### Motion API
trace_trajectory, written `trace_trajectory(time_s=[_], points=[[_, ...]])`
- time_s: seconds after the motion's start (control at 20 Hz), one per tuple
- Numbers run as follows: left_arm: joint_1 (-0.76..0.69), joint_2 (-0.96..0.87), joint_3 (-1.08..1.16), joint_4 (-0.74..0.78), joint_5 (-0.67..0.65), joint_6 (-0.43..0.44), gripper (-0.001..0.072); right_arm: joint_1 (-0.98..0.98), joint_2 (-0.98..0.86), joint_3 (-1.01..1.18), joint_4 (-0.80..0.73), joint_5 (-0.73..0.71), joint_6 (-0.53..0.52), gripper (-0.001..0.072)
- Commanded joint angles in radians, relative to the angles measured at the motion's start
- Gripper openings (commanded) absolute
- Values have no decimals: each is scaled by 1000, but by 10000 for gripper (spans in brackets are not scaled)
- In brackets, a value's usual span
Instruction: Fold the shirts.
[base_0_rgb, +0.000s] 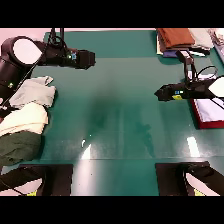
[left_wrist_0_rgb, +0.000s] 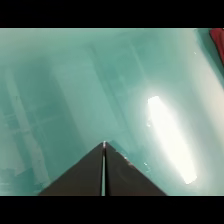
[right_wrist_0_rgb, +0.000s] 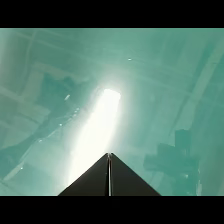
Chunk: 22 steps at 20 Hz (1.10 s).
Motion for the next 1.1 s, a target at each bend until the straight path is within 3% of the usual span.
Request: trace_trajectory(time_s=[0.0,0.45,0.65,0.7,0.75,0.8,0.9,1.05], points=[[0,0,0,0,0,0,26,2,-1,1,1,0,0,25],[0,0,0,0,0,0,26,2,-1,1,2,2,0,25],[10,0,1,61,117,40,29,2,-1,1,1,1,0,25],[27,0,1,135,117,34,243,2,-1,1,1,1,0,25],[58,-3,0,223,97,-14,619,2,-1,1,1,3,0,25],[94,-8,0,308,62,-67,691,2,-1,1,1,4,0,25],[200,-35,0,434,-56,-87,685,2,-1,1,1,3,0,25],[377,-99,-31,456,-183,-83,685,3,-2,1,1,0,1,25]])
